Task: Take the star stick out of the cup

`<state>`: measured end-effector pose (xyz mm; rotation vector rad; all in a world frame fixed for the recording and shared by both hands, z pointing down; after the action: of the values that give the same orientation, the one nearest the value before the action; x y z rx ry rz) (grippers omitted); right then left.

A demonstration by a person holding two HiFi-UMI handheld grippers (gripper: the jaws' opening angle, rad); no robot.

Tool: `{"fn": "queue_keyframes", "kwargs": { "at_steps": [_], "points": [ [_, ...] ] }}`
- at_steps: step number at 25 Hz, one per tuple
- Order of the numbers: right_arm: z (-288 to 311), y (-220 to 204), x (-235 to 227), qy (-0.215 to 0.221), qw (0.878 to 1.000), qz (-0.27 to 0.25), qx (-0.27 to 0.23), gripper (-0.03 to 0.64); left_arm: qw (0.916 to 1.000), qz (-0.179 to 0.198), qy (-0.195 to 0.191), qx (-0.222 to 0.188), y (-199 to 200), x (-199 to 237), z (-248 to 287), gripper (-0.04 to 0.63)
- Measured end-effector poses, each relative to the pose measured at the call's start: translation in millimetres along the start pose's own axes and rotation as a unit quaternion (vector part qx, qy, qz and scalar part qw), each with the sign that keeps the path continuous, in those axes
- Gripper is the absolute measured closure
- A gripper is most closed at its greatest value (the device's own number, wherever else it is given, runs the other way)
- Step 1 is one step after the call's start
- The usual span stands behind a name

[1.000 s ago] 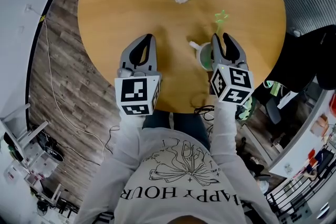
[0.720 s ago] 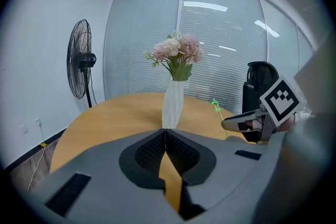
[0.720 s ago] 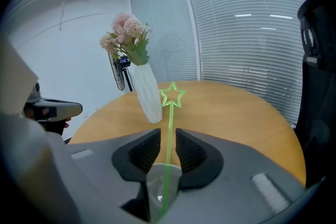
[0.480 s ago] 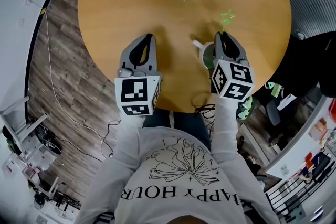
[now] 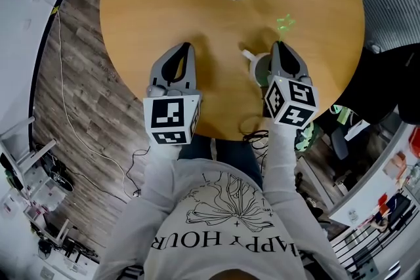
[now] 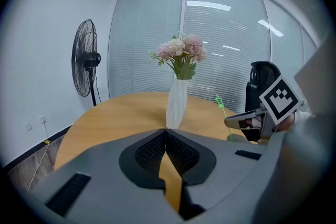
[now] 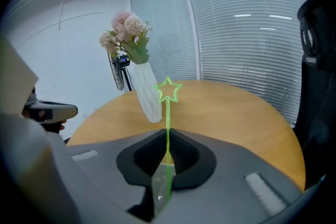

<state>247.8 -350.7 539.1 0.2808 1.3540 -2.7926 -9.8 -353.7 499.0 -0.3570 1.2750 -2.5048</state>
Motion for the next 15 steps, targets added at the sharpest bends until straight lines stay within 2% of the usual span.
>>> {"fn": "queue_keyframes", "kwargs": {
  "at_steps": [15],
  "points": [
    [-62.2,36.5,12.1,-0.003,0.997,0.01,-0.083,0.595,0.9983,0.013,-0.014,-0.055,34.3,-11.2,-34.3,0.589]
  ]
}}
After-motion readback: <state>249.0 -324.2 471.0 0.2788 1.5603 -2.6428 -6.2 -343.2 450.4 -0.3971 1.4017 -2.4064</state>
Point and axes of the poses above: the fingertips, and each gripper's own axes: z forward along the fingers, x to its left, y out of its top, the point moved 9 cm from there along -z, backward along the fingers, and after that the axes turned 2 degrees about x, right-handed, at the moved point
